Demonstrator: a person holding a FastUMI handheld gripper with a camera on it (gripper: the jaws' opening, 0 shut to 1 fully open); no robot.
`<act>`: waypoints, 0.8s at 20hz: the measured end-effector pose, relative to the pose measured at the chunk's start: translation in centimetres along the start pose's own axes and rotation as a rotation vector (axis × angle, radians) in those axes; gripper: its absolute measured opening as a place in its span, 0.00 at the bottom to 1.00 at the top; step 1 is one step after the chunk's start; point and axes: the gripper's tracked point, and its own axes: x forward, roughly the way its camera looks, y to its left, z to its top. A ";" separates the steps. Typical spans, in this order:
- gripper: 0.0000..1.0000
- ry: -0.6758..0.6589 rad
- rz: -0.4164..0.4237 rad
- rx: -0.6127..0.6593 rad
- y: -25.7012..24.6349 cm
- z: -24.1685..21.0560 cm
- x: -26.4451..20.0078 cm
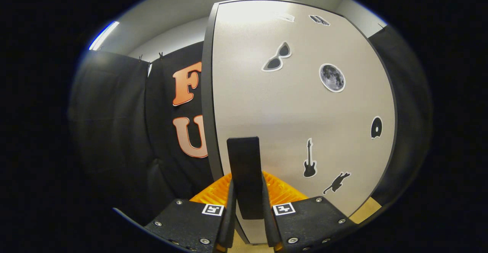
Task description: Open the shoe cabinet door, grab the shoes and put them into the shoe cabinet, then close the shoe cabinet door.
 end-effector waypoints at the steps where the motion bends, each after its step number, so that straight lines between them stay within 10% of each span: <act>1: 0.32 0.010 0.008 0.002 -0.1 -0.1 0.0; 16: 0.24 0.028 -0.013 0.041 -6.0 0.5 -14.3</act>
